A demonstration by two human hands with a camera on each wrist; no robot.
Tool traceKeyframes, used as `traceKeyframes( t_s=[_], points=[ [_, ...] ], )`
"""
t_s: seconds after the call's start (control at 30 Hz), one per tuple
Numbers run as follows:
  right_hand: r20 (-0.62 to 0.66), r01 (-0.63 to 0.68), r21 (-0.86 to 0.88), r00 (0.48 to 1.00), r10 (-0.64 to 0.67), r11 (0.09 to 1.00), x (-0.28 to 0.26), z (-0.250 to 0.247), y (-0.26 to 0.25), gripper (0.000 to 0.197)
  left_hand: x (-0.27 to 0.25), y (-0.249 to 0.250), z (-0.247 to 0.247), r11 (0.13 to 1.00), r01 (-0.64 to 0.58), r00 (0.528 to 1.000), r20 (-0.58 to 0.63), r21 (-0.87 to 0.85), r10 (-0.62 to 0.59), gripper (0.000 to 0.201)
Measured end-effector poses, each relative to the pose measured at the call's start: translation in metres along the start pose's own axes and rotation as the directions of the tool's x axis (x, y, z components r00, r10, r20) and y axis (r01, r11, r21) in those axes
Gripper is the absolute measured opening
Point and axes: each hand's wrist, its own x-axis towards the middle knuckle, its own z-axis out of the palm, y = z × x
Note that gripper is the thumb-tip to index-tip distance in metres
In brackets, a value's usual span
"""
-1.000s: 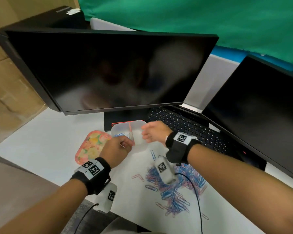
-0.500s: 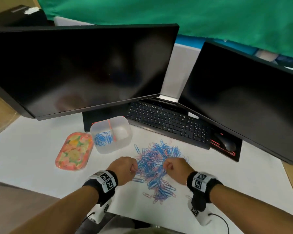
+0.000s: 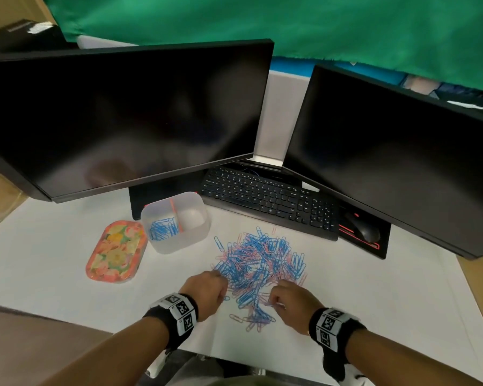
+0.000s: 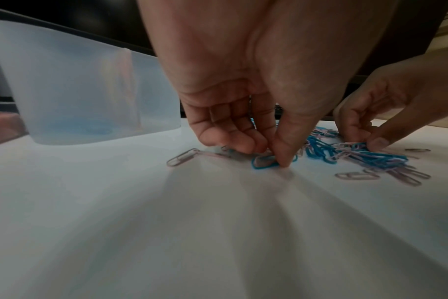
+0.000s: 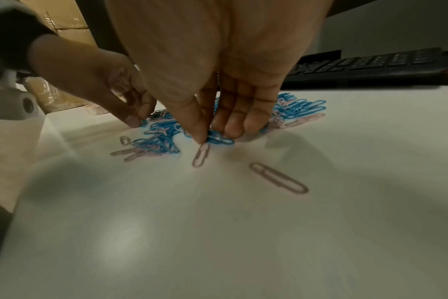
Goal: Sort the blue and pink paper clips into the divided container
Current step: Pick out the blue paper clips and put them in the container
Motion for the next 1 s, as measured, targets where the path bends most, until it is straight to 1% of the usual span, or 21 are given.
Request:
traceKeyframes(
  t_s=[0.17,0.3,0.43,0.6,0.73,0.87,1.0],
  points=[
    [-0.029,-0.032,0.031,0.999,0.033,0.999,0.001,-0.002,0.002,0.015,0.0,0.002,-0.001,0.999,0.02,1.0,-0.016,-0.049,-0.021,0.009],
    [-0.014,-0.041,0.033,0.999,0.042,0.999,0.005,-0.005,0.0,0.017,-0.001,0.0,-0.001,0.994,0.076,0.997,0.001,-0.083,-0.076,0.013],
    [-0.021,-0.059,0.045,0.998,0.06,0.997,0.009,-0.009,-0.004,0.02,-0.003,-0.002,-0.002,0.989,0.099,0.995,0.02,-0.106,-0.098,0.024],
    [-0.027,-0.079,0.085,0.996,0.082,0.993,0.012,-0.01,-0.005,0.031,-0.004,-0.004,-0.004,0.985,0.105,0.994,0.006,-0.139,-0.105,0.032],
    [-0.031,-0.09,0.153,0.995,0.096,0.984,0.012,-0.01,-0.006,0.032,-0.003,-0.003,-0.007,0.981,0.085,0.996,-0.021,-0.176,-0.091,0.035],
    [-0.036,-0.123,0.237,0.99,0.135,0.964,0.013,-0.013,-0.008,0.026,0.0,-0.003,-0.011,0.973,0.079,0.996,-0.032,-0.217,-0.088,0.037],
    [-0.029,-0.173,0.377,0.98,0.199,0.91,0.014,-0.018,-0.016,0.026,0.002,-0.002,-0.017,0.932,0.096,0.991,-0.055,-0.351,-0.123,0.029]
  ],
)
